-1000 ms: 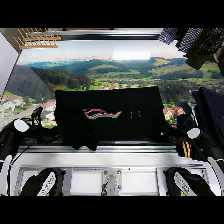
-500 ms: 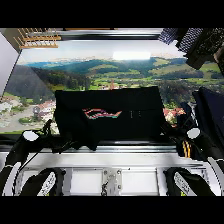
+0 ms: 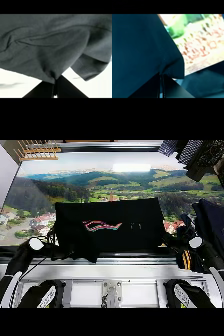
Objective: Fold the clothes and pants, and hang the long-sleeved shirts on hangers.
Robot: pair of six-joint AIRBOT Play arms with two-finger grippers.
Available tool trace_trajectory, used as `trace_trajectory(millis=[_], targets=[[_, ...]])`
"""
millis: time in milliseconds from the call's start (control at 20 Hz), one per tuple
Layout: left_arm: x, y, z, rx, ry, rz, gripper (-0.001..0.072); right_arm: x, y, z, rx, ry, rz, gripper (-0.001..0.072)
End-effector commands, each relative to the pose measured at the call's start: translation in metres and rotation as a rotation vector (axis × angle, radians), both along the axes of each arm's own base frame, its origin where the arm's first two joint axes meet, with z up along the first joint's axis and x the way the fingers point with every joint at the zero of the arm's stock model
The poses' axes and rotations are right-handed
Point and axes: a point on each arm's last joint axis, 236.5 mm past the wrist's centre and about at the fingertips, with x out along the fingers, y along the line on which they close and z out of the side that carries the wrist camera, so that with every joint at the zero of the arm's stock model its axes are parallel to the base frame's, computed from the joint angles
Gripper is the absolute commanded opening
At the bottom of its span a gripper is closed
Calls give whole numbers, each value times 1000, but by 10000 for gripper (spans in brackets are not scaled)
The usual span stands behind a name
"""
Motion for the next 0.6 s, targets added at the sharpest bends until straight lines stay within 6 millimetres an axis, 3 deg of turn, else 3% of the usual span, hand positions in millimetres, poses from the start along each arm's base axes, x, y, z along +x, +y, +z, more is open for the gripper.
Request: trace_trajectory(millis=[0,150,250,350,550], targets=[[-2,38,30,118,40,-115,7,-18,-19,20,-118,126,170,14],[-7,40,58,89,76,-154,7,-39,-30,47,-180,244,315,15],[-8,38,66,85,84,-177,7,-43,-30,60,-177,271,350,14],[-6,33,69,91,68,-210,7,-39,-30,68,-178,264,352,14],[31,26,81,108,11,-256,7,-16,-35,78,-186,244,347,14]])
